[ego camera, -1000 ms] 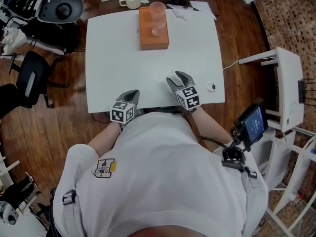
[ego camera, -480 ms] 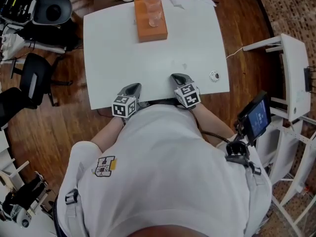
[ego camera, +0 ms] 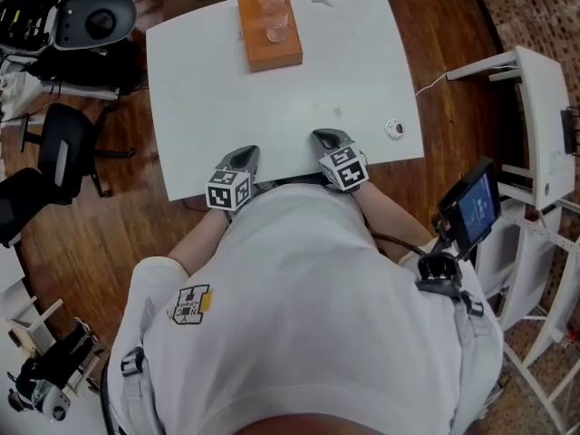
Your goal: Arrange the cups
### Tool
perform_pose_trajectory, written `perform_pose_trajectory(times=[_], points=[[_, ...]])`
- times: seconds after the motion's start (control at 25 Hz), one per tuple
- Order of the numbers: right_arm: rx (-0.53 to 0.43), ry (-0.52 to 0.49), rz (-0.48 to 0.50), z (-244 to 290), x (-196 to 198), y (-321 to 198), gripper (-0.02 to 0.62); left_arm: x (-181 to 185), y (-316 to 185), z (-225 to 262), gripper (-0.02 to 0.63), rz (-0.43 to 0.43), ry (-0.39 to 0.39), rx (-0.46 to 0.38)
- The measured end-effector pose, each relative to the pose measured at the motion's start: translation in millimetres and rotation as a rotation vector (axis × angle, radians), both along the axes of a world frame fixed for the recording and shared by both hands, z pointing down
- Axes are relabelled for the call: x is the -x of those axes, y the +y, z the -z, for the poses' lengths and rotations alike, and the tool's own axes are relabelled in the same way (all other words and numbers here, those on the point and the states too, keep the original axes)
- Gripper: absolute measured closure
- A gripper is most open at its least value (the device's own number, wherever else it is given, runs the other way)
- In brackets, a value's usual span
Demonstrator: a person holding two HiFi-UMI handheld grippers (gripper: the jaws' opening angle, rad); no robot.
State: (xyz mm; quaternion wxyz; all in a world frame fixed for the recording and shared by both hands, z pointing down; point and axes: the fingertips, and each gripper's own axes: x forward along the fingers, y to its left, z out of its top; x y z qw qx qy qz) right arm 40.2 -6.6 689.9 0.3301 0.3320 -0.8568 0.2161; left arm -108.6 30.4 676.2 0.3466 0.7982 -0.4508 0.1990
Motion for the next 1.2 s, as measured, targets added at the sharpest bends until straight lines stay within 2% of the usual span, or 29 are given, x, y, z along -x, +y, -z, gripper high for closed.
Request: perform_pose_trajectory(times=[1.2], points=[[-0.048,0.012,0.029,10,5,-11,0.595,1,-8,3,0.604,-0.002,-0.01,-0.026]])
